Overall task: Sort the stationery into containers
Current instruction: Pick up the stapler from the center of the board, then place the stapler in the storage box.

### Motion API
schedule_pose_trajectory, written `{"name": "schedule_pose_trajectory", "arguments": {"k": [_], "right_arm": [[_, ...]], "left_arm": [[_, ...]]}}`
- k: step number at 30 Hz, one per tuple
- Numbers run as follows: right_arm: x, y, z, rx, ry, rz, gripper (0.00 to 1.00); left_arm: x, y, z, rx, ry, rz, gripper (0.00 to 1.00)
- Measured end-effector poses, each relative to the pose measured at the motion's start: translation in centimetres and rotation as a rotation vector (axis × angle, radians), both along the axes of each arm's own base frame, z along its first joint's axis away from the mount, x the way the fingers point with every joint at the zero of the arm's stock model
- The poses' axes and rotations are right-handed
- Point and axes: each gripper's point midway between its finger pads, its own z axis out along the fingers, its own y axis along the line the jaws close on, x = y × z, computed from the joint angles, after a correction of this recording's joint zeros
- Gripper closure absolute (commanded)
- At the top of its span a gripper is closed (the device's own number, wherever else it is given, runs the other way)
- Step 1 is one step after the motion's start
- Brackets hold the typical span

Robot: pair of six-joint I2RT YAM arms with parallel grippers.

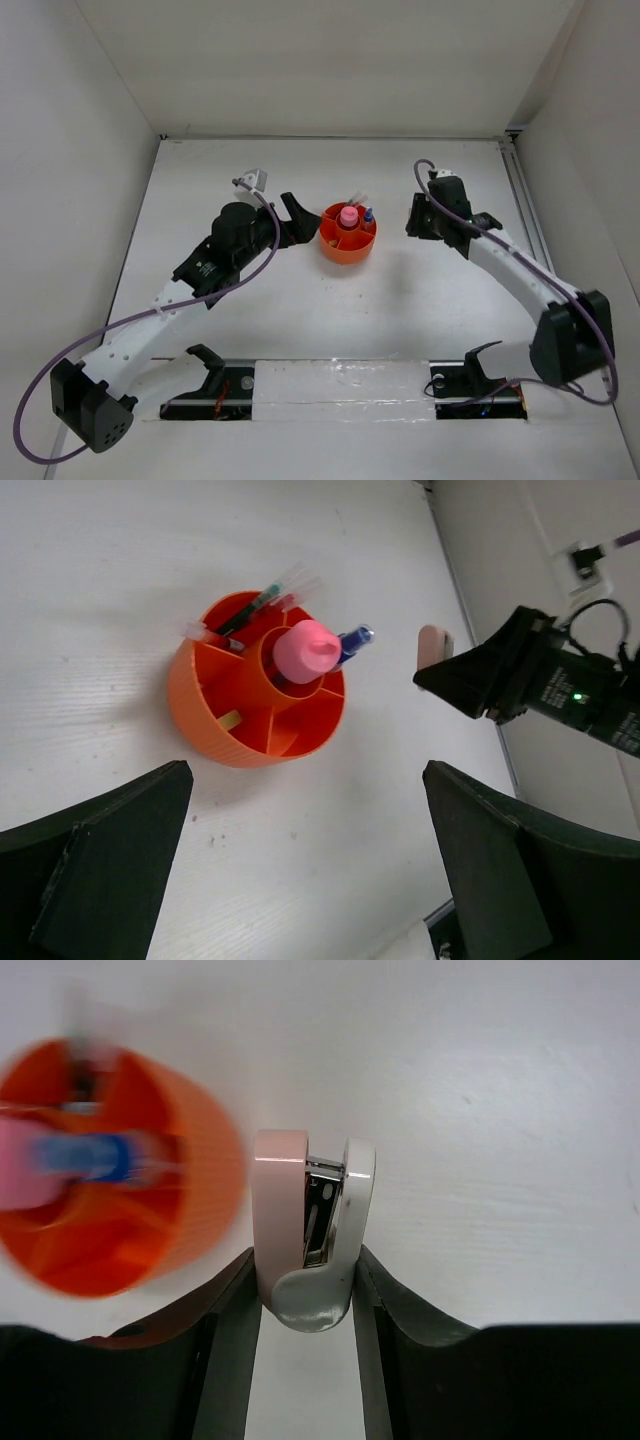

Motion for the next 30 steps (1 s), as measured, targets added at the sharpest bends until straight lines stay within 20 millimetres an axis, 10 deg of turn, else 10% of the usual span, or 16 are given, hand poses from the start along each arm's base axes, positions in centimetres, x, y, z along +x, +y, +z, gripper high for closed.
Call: {"name": "schedule_pose_trajectory", "arguments": {"k": [5,10,21,30], "right_arm": [[-2.8,7.3,9.7,0.176,-0.335,0.346,1.00],[-7.5,12.8,14.0,0.250,-0.508,0.646,1.00],[-13.3,19.3,14.1,0.201,-0.554,0.949,1.00],[-12.4,19.4,13.7,0.109,-0.573,0.893,1.00]], "left_arm": [[-1.0,-1.6,1.6,-0.049,-0.022,-0.106,0.00],[-2.2,-3.5,4.2,-0.120,-0.087,-0.234,0.00],[-3.8,-5.5,5.9,-0.180,-0.135,-0.392,0.00],[-4.2,-6.3,5.2,-0.181,-0.109,-0.448,0.03]]}}
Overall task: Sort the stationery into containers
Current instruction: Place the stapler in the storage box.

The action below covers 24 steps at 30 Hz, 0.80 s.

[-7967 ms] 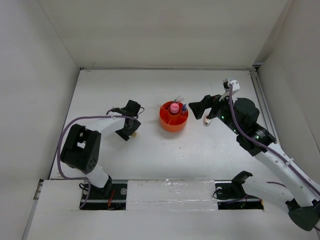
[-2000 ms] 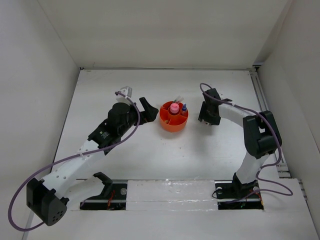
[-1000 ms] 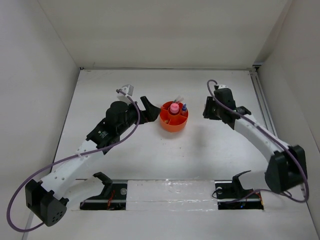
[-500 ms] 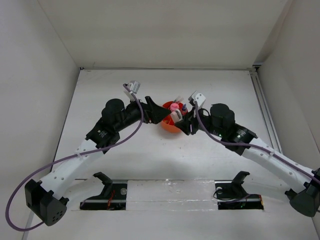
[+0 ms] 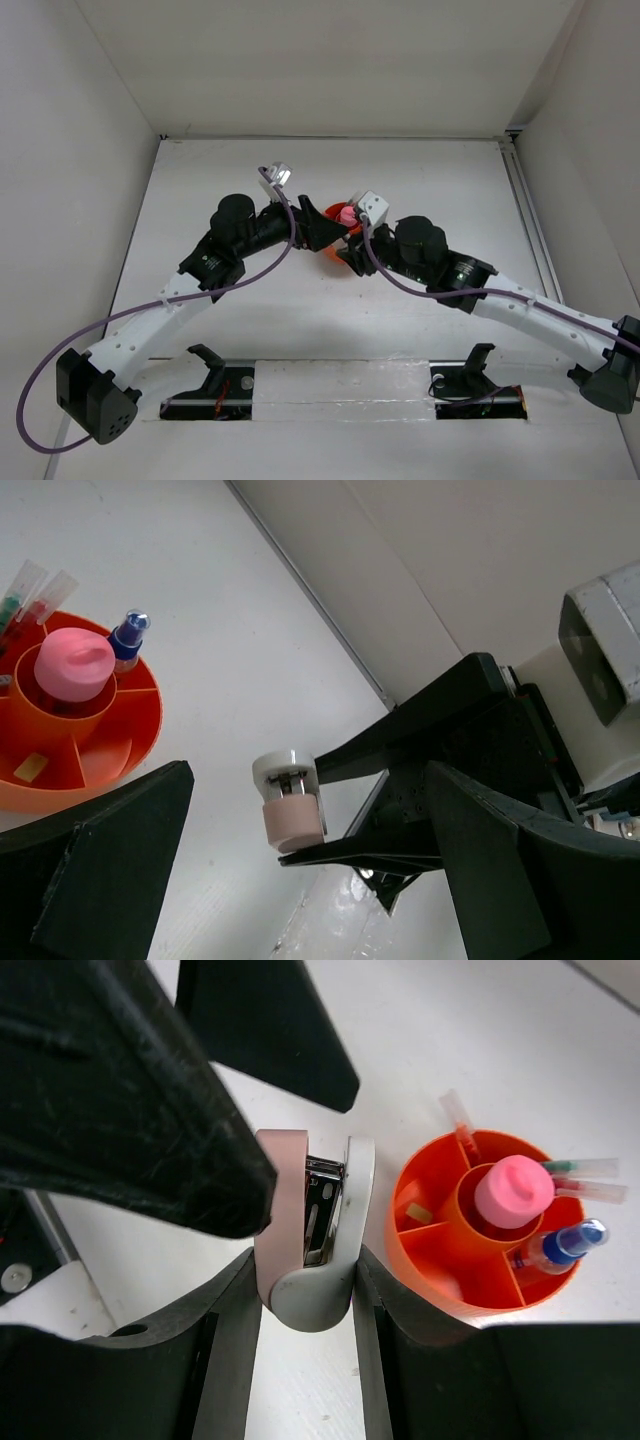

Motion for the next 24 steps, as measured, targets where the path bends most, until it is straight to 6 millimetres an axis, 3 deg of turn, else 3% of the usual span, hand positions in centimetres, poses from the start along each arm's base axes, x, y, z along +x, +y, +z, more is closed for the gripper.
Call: {"name": "schedule_pose_trajectory", "arguments": {"k": [9,13,14,15,22,24], "right_arm": [[0.9,-0.1,1.8,0.031,-0.048,-0.046,1.00],[1.0,0.1,2.4,0.052,-0.062,-0.048,1.00],[1.0,0.1,2.5,0.055,-0.065,-0.047,1.00],[1.0,0.1,2.6,0.058,-0.065,-0.046,1.00],[1.0,0.3,2.8,0.067,-0.070,-0.040,1.00],[1.0,0.3,2.7,0.065,-0.069,-0.040,1.00]], "left_arm": [[0.0,-0.1,-0.1,0.000,0.001,-0.004,0.06],[0.2,-0.3,-0.4,0.006,0.009,-0.007,0.18],[0.2,-0.3,-0.5,0.007,0.011,-0.006,0.22],[0.3,-0.4,-0.6,0.008,0.014,-0.007,0.33],[0.5,-0.6,-1.0,0.012,0.022,-0.010,0.64],[0.4,-0.7,-0.7,0.001,0.016,-0.020,0.82]]}}
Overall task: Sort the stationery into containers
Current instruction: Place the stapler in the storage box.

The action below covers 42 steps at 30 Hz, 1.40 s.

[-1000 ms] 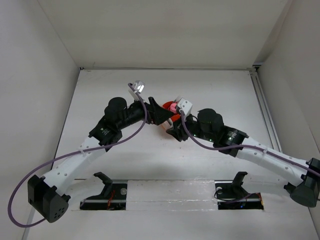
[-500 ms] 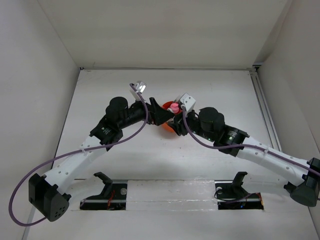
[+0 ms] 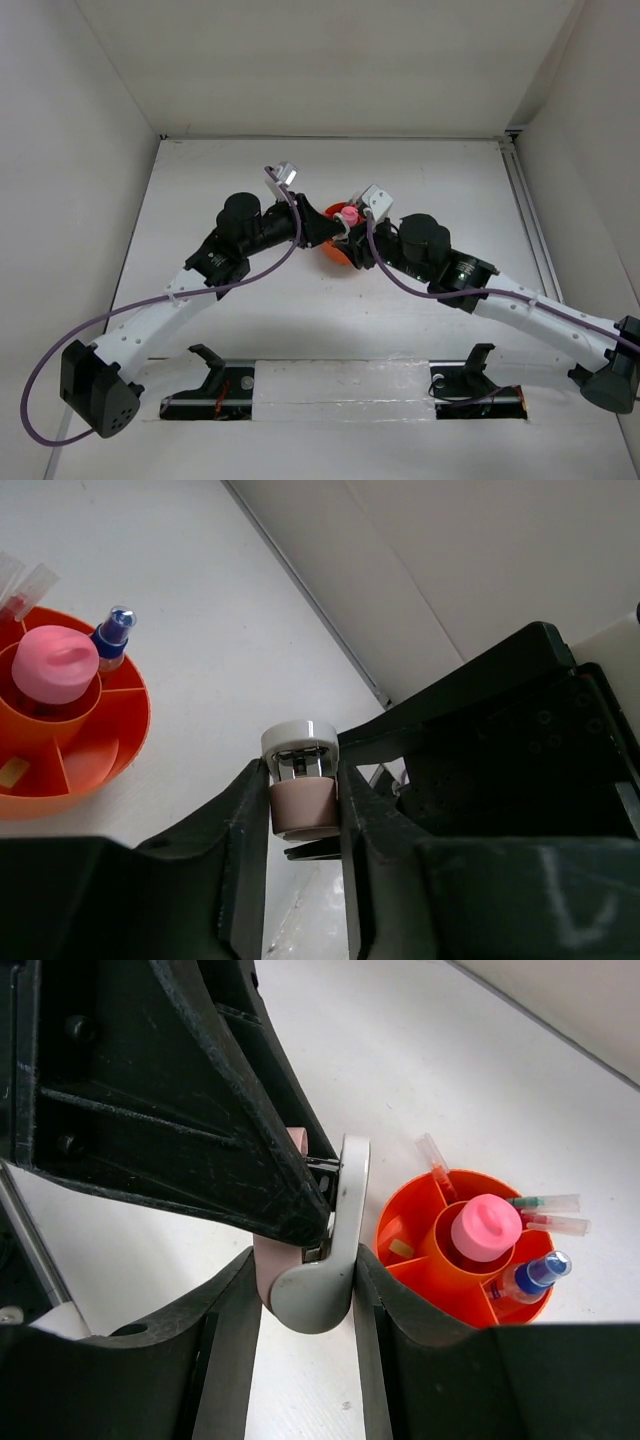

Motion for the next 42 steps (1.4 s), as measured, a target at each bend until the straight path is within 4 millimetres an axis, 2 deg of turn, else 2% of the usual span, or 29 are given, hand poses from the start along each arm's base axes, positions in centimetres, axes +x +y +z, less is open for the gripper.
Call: {"name": "schedule_pose_trajectory", "arguments": {"k": [2,3,7,8,9,10,11,12,13,14,20,26,29,32,37,42], "right_arm": [[0.1,-0.1,0.0,-0.005,-0.005,-0.007,1.00],[0.2,-0.1,0.0,-0.006,-0.007,-0.008,1.00],[0.4,-0.2,-0.3,-0.014,-0.004,-0.017,1.00],[0.5,-0.2,-0.4,-0.016,-0.002,-0.019,0.94],[0.5,-0.2,-0.4,-0.017,-0.002,-0.020,0.82],[0.6,-0.2,-0.4,-0.017,-0.001,-0.021,0.63],[0.6,-0.2,-0.4,-0.017,-0.002,-0.021,0.38],[0.5,-0.2,-0.4,-0.012,0.002,-0.022,0.33],[0.4,-0.1,-0.3,-0.007,0.000,-0.009,0.25],[0.2,0.0,0.0,0.005,0.000,-0.002,0.22],[-1.6,-1.7,2.7,0.101,-0.048,0.009,0.19],[-4.0,-4.8,6.2,0.224,-0.093,0.010,0.15],[-4.9,-6.0,7.3,0.263,-0.098,0.010,0.14],[-5.6,-6.8,7.7,0.278,-0.095,0.013,0.14],[-6.6,-6.9,7.1,0.276,-0.074,0.033,0.13],[-6.6,-6.4,6.4,0.253,-0.056,0.042,0.13]], "left_arm": [[0.0,-0.1,0.1,-0.006,0.002,0.000,0.91],[0.0,-0.1,0.1,-0.006,0.006,0.001,0.99],[0.3,-0.3,-0.2,-0.002,0.015,0.004,1.00],[0.4,-0.3,-0.3,-0.001,0.016,0.006,1.00],[0.5,-0.3,-0.3,0.000,0.017,0.010,1.00],[0.5,-0.3,-0.3,0.001,0.017,0.013,1.00],[0.6,-0.3,-0.3,0.001,0.016,0.017,1.00],[0.6,-0.3,-0.3,0.001,0.015,0.019,1.00],[1.0,-0.2,-0.4,0.008,0.007,0.037,1.00],[1.3,-0.1,-0.6,0.015,0.005,0.053,1.00],[3.5,-0.2,-3.0,0.098,-0.038,0.099,1.00],[4.4,-1.1,-6.0,0.169,-0.158,0.029,1.00],[5.1,-1.8,-7.8,0.216,-0.200,-0.012,1.00],[5.5,-2.5,-9.7,0.265,-0.237,-0.052,1.00],[5.3,-3.9,-10.7,0.313,-0.311,-0.087,1.00],[5.1,-5.3,-11.5,0.335,-0.359,-0.112,1.00]]}}
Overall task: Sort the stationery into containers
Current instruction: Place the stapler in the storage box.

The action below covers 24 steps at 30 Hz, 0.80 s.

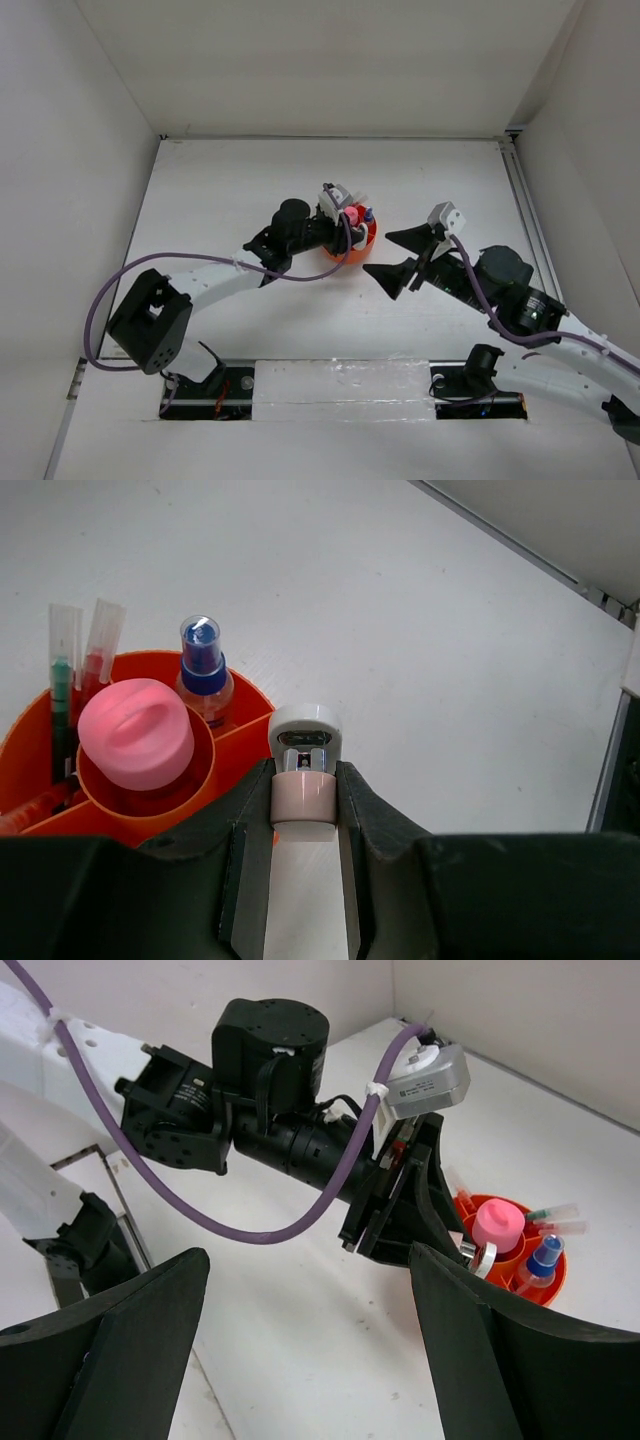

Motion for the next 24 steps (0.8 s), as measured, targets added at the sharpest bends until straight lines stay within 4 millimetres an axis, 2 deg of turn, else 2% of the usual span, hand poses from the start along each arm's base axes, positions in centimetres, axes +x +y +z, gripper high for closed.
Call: {"name": "schedule_pose_trajectory", "arguments": {"k": [6,16,24], "right_arm": [[0.2,0.4,-0.9,-0.029,0.019,0.000,0.13],[0.0,0.0,-0.6,-0.021,0.013,0.000,0.13],[-0.1,-0.2,-0.3,-0.010,0.006,0.000,0.13]], "left_arm": [[1.2,0.0,-0.1,0.015,-0.061,0.030,1.00],[2.4,-0.6,-2.1,0.069,-0.079,0.041,1.00],[3.2,-0.5,-2.4,0.085,-0.094,0.065,1.00]]}}
